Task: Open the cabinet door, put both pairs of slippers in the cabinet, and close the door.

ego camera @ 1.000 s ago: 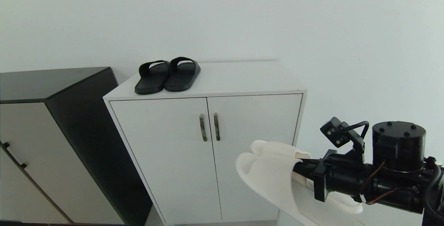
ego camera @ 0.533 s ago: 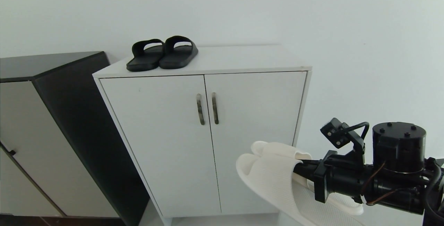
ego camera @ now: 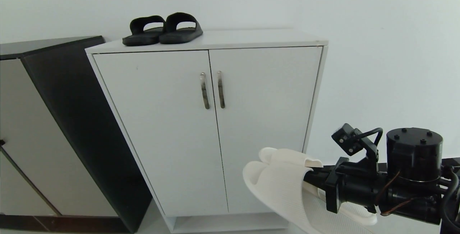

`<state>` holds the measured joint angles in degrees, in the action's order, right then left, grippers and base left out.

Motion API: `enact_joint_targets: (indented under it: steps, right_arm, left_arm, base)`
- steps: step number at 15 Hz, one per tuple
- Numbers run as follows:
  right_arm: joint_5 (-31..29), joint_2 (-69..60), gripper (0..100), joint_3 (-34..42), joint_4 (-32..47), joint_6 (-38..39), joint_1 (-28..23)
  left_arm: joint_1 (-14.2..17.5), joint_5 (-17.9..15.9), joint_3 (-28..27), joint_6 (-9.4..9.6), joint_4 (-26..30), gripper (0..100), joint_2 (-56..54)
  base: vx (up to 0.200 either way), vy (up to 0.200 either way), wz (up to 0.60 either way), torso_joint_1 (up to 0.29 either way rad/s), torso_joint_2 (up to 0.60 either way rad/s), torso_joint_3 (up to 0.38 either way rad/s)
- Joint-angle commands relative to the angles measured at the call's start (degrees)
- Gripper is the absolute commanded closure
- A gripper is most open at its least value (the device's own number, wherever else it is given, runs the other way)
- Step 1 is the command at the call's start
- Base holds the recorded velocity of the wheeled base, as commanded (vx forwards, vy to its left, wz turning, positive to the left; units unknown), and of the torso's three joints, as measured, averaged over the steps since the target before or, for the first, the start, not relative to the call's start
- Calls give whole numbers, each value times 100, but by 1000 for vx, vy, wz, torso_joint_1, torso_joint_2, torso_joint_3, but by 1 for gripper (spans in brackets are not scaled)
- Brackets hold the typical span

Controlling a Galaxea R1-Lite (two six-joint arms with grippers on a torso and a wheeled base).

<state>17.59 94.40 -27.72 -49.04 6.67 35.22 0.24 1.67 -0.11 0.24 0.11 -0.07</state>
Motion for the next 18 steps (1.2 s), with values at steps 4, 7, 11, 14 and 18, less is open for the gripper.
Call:
enact_joint_targets:
  steps: [4, 7, 11, 14, 18]
  right_arm:
    - [-1, -10, 100, 30, -114, 1, -15]
    - [104, -1, 100, 144, -466, 1, -6]
    - [104, -1, 100, 135, -475, -8, 3]
    - [104, -10, 100, 135, -475, -16, 3]
    - [95, 52, 100, 127, -466, -8, 3]
  left_arm:
    - [2, -308, -657, 494, -486, 0, 139]
    - [-16, -844, -2011, 512, -477, 0, 2231]
    - [-68, -2470, -2863, 600, -1118, 0, 4270]
    - [-982, -2654, -3566, 881, -1118, 0, 5421]
    - [-2433, -2619, -4849, -174, -1136, 0, 7012]
  base:
    - [0, 0, 0, -45, 172, 74]
    - [0, 0, 0, 1, 2, 17]
    - [0, 0, 0, -1, 3, 13]
    - [0, 0, 0, 0, 0, 0]
    - [0, 0, 0, 0, 0, 0]
